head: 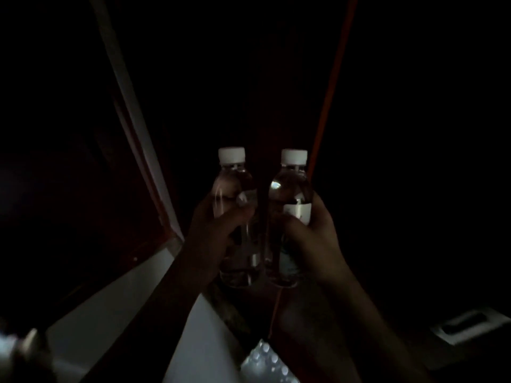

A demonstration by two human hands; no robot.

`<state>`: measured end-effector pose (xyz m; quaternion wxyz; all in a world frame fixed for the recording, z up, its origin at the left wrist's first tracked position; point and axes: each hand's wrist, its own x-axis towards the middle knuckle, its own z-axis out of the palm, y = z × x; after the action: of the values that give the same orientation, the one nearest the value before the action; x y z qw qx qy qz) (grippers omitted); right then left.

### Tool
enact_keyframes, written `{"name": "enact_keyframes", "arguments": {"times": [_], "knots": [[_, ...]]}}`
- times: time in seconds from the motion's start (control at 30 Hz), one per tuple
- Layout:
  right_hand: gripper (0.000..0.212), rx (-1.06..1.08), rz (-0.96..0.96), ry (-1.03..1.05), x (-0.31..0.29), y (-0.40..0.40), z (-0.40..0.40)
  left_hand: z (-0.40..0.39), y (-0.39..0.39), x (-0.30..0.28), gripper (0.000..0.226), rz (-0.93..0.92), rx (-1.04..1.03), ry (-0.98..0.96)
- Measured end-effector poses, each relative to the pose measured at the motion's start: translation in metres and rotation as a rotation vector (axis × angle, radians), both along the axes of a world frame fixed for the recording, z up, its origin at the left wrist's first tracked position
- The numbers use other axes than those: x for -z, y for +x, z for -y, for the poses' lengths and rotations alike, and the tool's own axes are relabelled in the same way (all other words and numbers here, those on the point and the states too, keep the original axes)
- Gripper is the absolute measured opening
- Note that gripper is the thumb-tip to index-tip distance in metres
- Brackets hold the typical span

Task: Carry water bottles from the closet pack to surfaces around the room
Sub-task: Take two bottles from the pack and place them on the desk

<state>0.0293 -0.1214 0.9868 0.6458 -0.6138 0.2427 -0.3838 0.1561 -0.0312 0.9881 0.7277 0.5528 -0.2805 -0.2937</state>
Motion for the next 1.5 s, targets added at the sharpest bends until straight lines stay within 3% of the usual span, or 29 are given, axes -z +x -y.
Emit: {"name": "enact_keyframes", "arguments": {"times": [0.23, 0.43, 0.53, 0.73, 0.87, 0.93, 1.07, 1.2, 1.33, 1.43, 1.5], "knots": [[0.037, 0.245, 0.070, -0.081, -0.064, -0.041, -0.043, -0.001, -0.023, -0.063, 0.016, 0.067, 0.322, -0.122], [0.033, 0.626, 0.043, -0.120, -0.086, -0.134, -0.088, 0.004, -0.096, -0.084, 0.030, 0.127, 0.705, -0.171], [0.035, 0.837, 0.041, -0.157, -0.094, -0.204, -0.121, -0.002, -0.158, -0.095, 0.036, 0.144, 0.887, -0.197], [0.033, 1.254, 0.091, -0.230, -0.107, -0.361, -0.208, -0.031, -0.314, -0.111, 0.022, 0.077, 1.248, -0.246], [0.035, 1.484, 0.110, -0.257, -0.108, -0.462, -0.280, -0.068, -0.435, -0.115, 0.048, 0.033, 1.413, -0.253], [0.041, 1.600, 0.089, -0.282, -0.108, -0.511, -0.320, -0.089, -0.495, -0.115, 0.044, 0.031, 1.499, -0.274], [0.046, 1.719, 0.086, -0.316, -0.111, -0.600, -0.397, -0.140, -0.600, -0.115, 0.035, 0.011, 1.661, -0.350], [0.039, 1.801, 0.092, -0.338, -0.115, -0.668, -0.453, -0.181, -0.688, -0.110, 0.050, -0.051, 1.764, -0.367], [0.029, 1.882, 0.098, -0.308, -0.113, -0.723, -0.482, -0.198, -0.762, -0.104, 0.060, -0.072, 1.843, -0.265], [0.038, 1.926, 0.087, -0.304, -0.111, -0.762, -0.487, -0.199, -0.812, -0.104, 0.055, -0.097, 1.888, -0.256], [0.033, 1.954, 0.105, -0.299, -0.108, -0.790, -0.484, -0.196, -0.845, -0.105, 0.048, -0.107, 1.922, -0.262]]}}
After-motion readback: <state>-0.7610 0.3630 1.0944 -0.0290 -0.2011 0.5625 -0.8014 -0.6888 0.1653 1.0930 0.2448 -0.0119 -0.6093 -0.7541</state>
